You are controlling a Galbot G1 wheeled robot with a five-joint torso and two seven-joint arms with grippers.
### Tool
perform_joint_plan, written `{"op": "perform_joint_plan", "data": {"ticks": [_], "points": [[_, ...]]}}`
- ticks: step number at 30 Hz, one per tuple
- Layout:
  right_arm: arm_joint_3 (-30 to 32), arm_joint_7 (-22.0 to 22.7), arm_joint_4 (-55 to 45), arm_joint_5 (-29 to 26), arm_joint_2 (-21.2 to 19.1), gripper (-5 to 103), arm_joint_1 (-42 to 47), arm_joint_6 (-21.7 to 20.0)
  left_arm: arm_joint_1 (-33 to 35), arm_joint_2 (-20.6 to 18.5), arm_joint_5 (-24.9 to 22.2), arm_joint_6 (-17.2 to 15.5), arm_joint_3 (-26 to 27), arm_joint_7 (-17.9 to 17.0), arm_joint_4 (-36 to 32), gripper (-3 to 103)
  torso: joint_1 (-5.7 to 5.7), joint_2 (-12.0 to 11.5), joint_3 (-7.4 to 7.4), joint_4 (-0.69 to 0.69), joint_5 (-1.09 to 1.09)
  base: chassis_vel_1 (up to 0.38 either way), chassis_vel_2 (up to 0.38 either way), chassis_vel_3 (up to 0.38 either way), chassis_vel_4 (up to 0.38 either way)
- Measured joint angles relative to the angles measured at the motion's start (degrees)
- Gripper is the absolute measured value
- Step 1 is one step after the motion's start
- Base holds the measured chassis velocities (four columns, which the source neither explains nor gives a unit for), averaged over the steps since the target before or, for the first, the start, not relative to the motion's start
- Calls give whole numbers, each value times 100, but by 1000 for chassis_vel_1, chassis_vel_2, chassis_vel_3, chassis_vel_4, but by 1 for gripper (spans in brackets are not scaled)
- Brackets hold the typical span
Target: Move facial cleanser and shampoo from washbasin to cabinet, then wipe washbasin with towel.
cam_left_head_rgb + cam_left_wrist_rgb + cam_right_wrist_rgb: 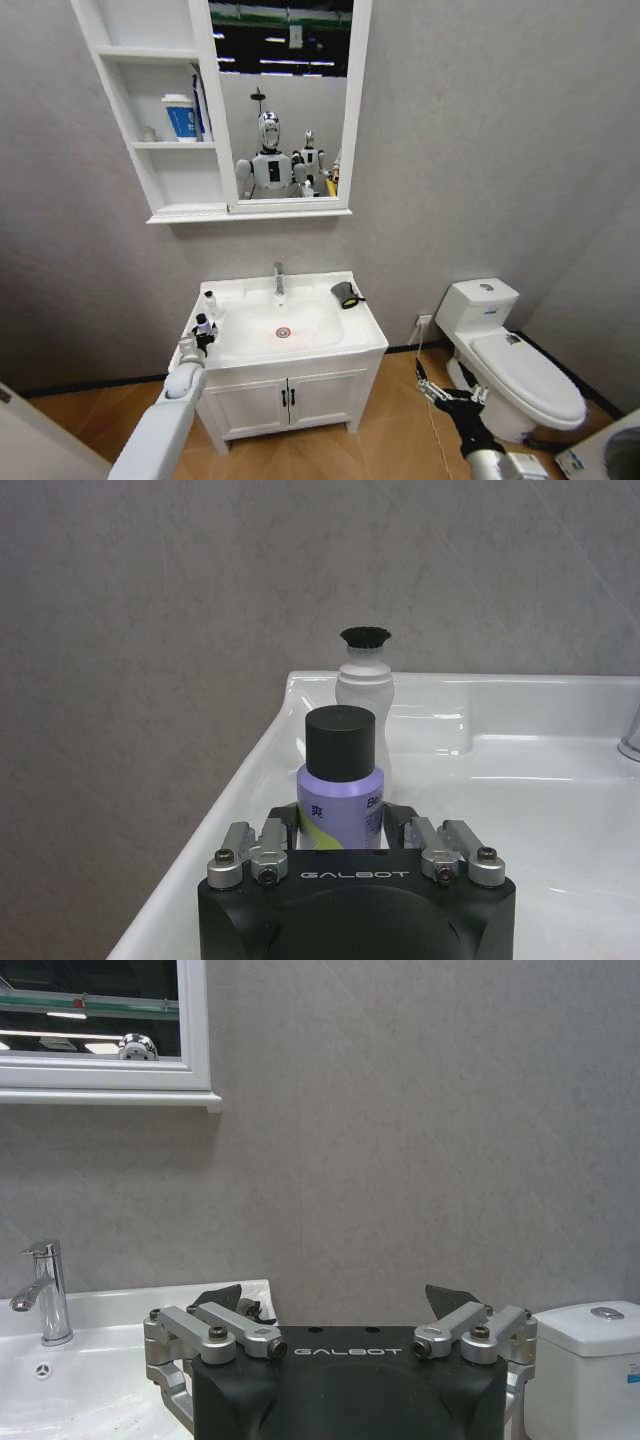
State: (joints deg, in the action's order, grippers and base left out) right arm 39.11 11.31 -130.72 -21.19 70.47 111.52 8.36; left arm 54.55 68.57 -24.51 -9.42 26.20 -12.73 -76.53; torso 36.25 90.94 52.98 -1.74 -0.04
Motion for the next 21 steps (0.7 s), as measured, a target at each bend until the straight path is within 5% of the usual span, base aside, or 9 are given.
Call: {"op": "perform_joint_plan", "data": {"ticks": [7,13,17,21], "points": [[-12,11,2,-15,1,100,-22,0,162,-158,-50,1,72,64,-324,42,0,0,0,0,0,0,0,0,0],[-12,17,-10,-36,-20,100,-52,-1,527,-628,-215,-162,207,68,-1307,42,0,0,0,0,-3,0,0,0,0],[-57,33,3,-80,-53,100,-165,-42,470,-1840,-1340,-687,366,-43,-2639,42,0,1,0,2,-1,0,0,0,0],[-112,34,17,-66,-32,100,-208,-49,-51,-2500,-2100,-1138,298,-350,-3076,42,-1,1,-1,0,6,0,0,0,0]]}}
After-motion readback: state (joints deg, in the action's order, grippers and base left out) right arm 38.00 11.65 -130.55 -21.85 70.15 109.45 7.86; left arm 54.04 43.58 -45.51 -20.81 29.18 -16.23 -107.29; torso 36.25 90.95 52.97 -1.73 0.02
